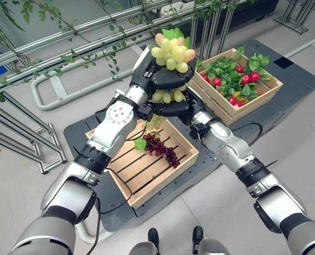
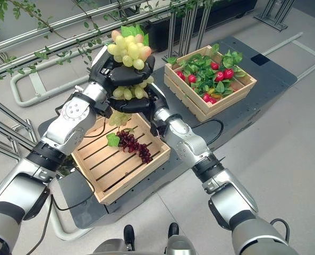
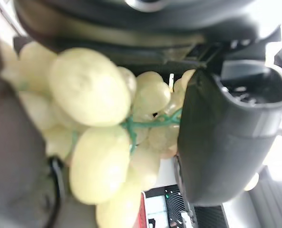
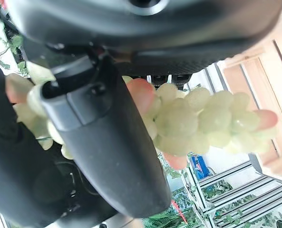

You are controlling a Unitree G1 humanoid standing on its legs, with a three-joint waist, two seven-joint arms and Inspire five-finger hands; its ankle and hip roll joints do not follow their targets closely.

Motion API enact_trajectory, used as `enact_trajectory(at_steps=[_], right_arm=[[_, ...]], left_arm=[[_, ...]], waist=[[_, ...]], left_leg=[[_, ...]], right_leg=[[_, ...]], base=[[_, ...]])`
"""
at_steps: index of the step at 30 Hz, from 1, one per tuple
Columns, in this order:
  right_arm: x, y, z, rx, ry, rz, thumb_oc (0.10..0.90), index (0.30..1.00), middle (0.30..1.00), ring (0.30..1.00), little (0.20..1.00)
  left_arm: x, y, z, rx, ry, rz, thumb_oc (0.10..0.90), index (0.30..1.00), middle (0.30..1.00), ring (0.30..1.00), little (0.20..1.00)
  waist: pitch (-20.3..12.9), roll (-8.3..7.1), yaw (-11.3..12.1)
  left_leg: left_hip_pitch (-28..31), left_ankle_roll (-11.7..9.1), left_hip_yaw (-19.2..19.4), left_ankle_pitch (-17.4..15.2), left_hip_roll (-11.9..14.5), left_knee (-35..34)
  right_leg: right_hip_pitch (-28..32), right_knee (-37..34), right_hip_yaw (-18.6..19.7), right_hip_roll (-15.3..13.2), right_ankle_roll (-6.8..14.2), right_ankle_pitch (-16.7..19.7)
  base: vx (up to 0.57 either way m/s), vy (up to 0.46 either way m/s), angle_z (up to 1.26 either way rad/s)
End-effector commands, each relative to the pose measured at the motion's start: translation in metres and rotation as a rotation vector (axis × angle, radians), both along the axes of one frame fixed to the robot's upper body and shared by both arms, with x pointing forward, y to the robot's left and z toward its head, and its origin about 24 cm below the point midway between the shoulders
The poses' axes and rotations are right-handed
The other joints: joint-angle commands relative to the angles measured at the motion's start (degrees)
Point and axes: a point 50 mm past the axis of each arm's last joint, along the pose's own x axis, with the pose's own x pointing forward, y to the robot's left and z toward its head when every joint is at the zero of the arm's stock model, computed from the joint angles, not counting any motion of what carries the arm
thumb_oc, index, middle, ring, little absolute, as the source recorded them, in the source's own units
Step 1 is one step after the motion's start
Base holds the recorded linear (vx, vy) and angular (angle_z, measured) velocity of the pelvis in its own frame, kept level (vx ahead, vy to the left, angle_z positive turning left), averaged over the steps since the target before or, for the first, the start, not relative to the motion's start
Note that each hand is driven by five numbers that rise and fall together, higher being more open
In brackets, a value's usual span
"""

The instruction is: Pick up the fruits from the basket on one side to the basket on the other side

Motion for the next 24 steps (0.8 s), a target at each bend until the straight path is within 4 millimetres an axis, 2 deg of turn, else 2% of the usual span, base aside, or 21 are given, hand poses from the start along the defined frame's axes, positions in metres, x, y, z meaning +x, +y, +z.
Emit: enact_trajectory(at_steps=[1,5,6,7,8,9,10,11,12,13,18,24], right_arm=[[0.0,0.033,0.026,0.248,-0.048,0.044,0.4,0.3,0.3,0.3,0.3],[0.001,0.024,0.033,0.295,-0.103,-0.033,0.4,0.3,0.3,0.3,0.3],[0.001,0.023,0.034,0.299,-0.111,-0.041,0.4,0.3,0.3,0.3,0.3],[0.0,0.019,0.037,0.307,-0.13,-0.059,0.4,0.3,0.3,0.3,0.3],[0.0,0.017,0.038,0.31,-0.141,-0.068,0.4,0.3,0.3,0.3,0.3],[-0.001,0.016,0.039,0.311,-0.145,-0.072,0.4,0.3,0.3,0.3,0.3],[-0.001,0.011,0.04,0.312,-0.157,-0.087,0.4,0.3,0.3,0.3,0.3],[-0.001,0.01,0.041,0.312,-0.162,-0.093,0.4,0.3,0.3,0.3,0.3],[-0.001,0.002,0.042,0.314,-0.178,-0.124,0.4,0.3,0.3,0.3,0.3],[-0.001,0.002,0.042,0.314,-0.178,-0.124,0.4,0.3,0.3,0.3,0.3],[-0.001,-0.02,0.03,0.313,-0.175,-0.186,0.4,0.3,0.3,0.3,0.3],[0.001,-0.037,0.022,0.297,-0.167,-0.233,0.4,0.3,0.3,0.3,0.3]], left_arm=[[-0.003,-0.049,0.029,-0.072,-0.098,-0.182,0.4,0.3,0.3,0.3,0.3],[0.002,-0.042,0.024,-0.021,-0.091,-0.108,0.4,0.3,0.3,0.3,0.3],[0.002,-0.041,0.022,-0.016,-0.085,-0.097,0.436,0.354,0.354,0.354,0.354],[0.006,-0.035,0.017,0.001,-0.068,-0.057,0.533,0.5,0.5,0.5,0.5],[0.008,-0.03,0.014,0.006,-0.057,-0.031,0.573,0.559,0.559,0.559,0.559],[0.009,-0.028,0.013,0.004,-0.049,-0.022,0.587,0.58,0.58,0.58,0.58],[0.012,-0.02,0.007,0.0,-0.026,0.012,0.653,0.679,0.679,0.679,0.679],[0.013,-0.017,0.005,0.0,-0.021,0.022,0.687,0.731,0.731,0.731,0.731],[0.016,-0.005,-0.002,-0.024,0.007,0.074,0.8,0.9,0.9,0.9,0.9],[0.016,-0.005,-0.002,-0.024,0.008,0.074,0.8,0.9,0.9,0.9,0.9],[0.02,0.029,-0.017,-0.059,0.031,0.207,0.8,0.9,0.9,0.9,0.9],[0.021,0.052,-0.029,-0.046,0.073,0.289,0.8,0.9,0.9,0.9,0.9]], waist=[[-16.4,0.48,1.1],[-16.5,0.58,1.1],[-16.5,0.59,1.1],[-16.5,0.62,1.0],[-16.5,0.66,0.9],[-16.4,0.67,0.9],[-16.4,0.7,0.8],[-16.4,0.7,0.8],[-16.3,0.72,0.6],[-16.3,0.73,0.6],[-16.4,0.77,0.1],[-16.2,0.74,-0.3]], left_leg=[[-0.4,-0.7,-1.4,-3.5,-0.1,0.0],[-0.4,-0.7,-1.2,-3.5,0.0,0.0],[-0.4,-0.6,-1.2,-3.5,0.0,0.0],[-0.5,-0.6,-1.3,-3.5,0.1,0.0],[-0.5,-0.6,-1.3,-3.5,0.1,0.0],[-0.5,-0.6,-1.3,-3.5,0.0,0.0],[-0.5,-0.5,-1.3,-3.5,0.0,0.0],[-0.5,-0.5,-1.3,-3.5,0.0,0.0],[-0.5,-0.4,-1.1,-3.5,0.1,0.0],[-0.5,-0.4,-1.1,-3.5,0.1,0.0],[-0.6,-0.5,-0.6,-3.5,0.3,0.0],[-0.7,-0.5,-0.1,-3.5,0.5,0.0]], right_leg=[[0.2,0.1,0.5,-0.2,-2.6,-1.9],[0.1,0.1,0.5,-0.2,-2.6,-1.8],[0.1,0.1,0.6,-0.1,-2.6,-1.8],[0.0,0.1,0.7,-0.1,-2.6,-1.8],[-0.1,0.1,0.8,-0.1,-2.6,-1.8],[-0.1,0.1,0.8,-0.1,-2.6,-1.8],[-0.2,0.1,1.0,0.0,-2.6,-1.8],[-0.2,0.1,1.0,0.0,-2.6,-1.7],[-0.3,0.1,1.1,-0.1,-2.5,-1.7],[-0.3,0.1,1.1,-0.1,-2.5,-1.7],[-0.7,0.1,1.4,0.0,-2.5,-1.5],[-1.1,0.1,1.6,0.1,-2.4,-1.4]], base=[[0.0,0.0,0.0],[0.0,0.0,0.0],[0.0,0.0,0.0],[0.0,0.0,0.0],[0.0,0.0,0.0],[0.0,0.0,0.0],[0.0,0.0,0.0],[0.0,0.0,0.0],[0.0,0.0,0.0],[0.0,0.0,0.0],[-0.01,0.005,-0.04],[-0.02,0.007,-0.07]])
